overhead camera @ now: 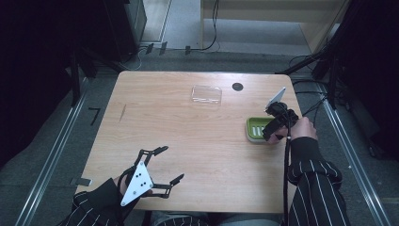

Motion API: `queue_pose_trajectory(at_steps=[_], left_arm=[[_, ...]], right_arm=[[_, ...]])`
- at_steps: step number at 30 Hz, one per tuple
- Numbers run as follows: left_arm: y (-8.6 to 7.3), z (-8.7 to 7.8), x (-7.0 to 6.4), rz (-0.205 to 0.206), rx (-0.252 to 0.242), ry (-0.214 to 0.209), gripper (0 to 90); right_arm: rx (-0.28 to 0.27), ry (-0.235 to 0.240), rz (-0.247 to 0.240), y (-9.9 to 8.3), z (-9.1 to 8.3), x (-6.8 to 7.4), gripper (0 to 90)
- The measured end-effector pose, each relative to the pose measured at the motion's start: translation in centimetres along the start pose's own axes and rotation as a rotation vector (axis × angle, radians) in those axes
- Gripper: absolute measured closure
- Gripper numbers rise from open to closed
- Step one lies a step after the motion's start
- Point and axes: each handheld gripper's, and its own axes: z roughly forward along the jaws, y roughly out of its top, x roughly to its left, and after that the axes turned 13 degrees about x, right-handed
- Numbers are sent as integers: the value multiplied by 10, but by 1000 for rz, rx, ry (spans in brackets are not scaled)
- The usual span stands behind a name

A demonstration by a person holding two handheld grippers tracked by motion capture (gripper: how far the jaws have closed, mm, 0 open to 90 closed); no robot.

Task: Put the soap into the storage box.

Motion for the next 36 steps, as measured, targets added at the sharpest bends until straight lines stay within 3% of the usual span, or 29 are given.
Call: queue_pose_trajectory(at_steps=[25, 30, 36], left_arm=[[0, 0, 0, 1, 2, 1, 136], [0, 0, 0, 1, 1, 1, 135], [0, 0, 0, 1, 1, 1, 136]], right_arm=[[-23, 18, 20, 22, -2, 0, 138], [-16, 27, 61, 24, -1, -2, 138], [-32, 38, 74, 27, -2, -3, 138]])
